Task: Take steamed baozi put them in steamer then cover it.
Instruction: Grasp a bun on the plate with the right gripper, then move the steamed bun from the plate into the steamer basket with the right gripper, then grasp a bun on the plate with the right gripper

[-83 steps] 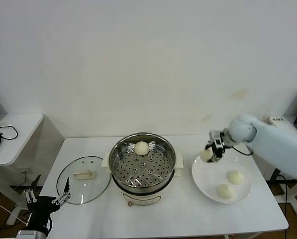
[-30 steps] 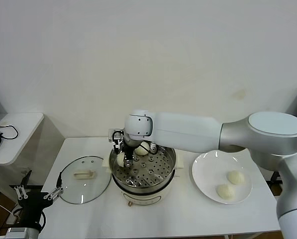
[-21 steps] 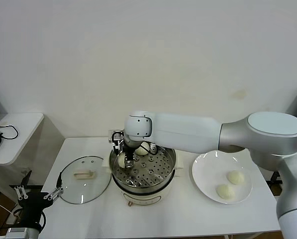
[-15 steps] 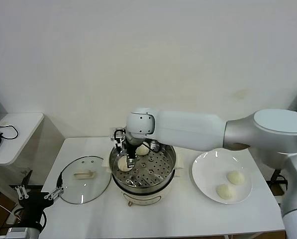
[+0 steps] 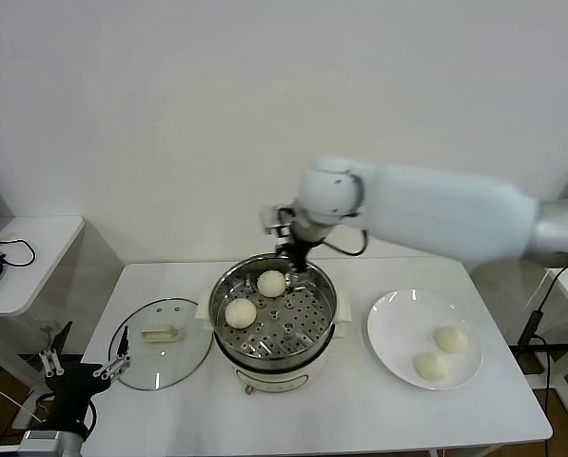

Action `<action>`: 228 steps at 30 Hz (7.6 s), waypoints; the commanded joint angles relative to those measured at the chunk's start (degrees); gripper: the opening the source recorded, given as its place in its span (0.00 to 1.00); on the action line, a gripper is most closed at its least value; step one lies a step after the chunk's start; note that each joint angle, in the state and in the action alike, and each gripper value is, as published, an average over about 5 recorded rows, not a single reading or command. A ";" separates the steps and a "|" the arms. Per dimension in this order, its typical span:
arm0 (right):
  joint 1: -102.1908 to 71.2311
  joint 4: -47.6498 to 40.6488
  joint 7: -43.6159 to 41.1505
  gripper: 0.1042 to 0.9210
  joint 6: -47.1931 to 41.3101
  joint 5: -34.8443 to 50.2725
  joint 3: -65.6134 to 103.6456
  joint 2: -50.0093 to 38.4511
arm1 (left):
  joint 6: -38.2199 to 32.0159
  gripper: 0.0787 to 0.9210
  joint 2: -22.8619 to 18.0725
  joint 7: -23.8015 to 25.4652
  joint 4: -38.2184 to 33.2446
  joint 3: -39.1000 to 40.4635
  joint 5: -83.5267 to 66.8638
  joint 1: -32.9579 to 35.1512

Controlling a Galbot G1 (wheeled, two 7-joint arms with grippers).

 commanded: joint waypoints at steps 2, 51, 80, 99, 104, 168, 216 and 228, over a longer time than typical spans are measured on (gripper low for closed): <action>3.48 10.04 -8.52 0.88 9.42 -9.88 -0.73 -24.23 | 0.21 0.88 0.71 0.10 0.30 0.51 0.00 -0.04; -50.12 -5.49 -6.09 0.88 18.33 -35.94 29.99 -29.35 | 0.12 0.88 0.11 0.23 2.39 -0.39 1.31 2.02; -30.17 -3.19 -10.08 0.58 16.17 -27.49 25.86 -30.76 | 0.07 0.88 0.23 0.21 1.94 -0.17 1.08 1.73; 0.44 -1.85 -7.01 0.59 12.89 -12.80 8.91 -7.49 | -0.01 0.88 0.36 0.17 2.00 -0.44 0.79 1.19; -1.47 2.07 -4.91 0.59 13.36 -10.21 7.16 -2.57 | 0.01 0.88 0.23 0.18 1.87 -1.32 0.78 1.38; -4.17 9.32 -2.71 0.88 24.25 -20.44 8.96 -14.00 | -0.21 0.88 -0.41 0.14 0.68 -2.21 0.73 1.65; -57.33 -21.38 -5.67 0.88 23.85 -43.47 47.32 -24.16 | 0.18 0.88 0.50 0.38 0.35 -0.80 2.02 2.94; -55.87 -22.83 -5.35 0.79 23.12 -43.70 46.24 -21.91 | 0.19 0.88 0.30 0.38 0.58 -0.91 2.02 2.79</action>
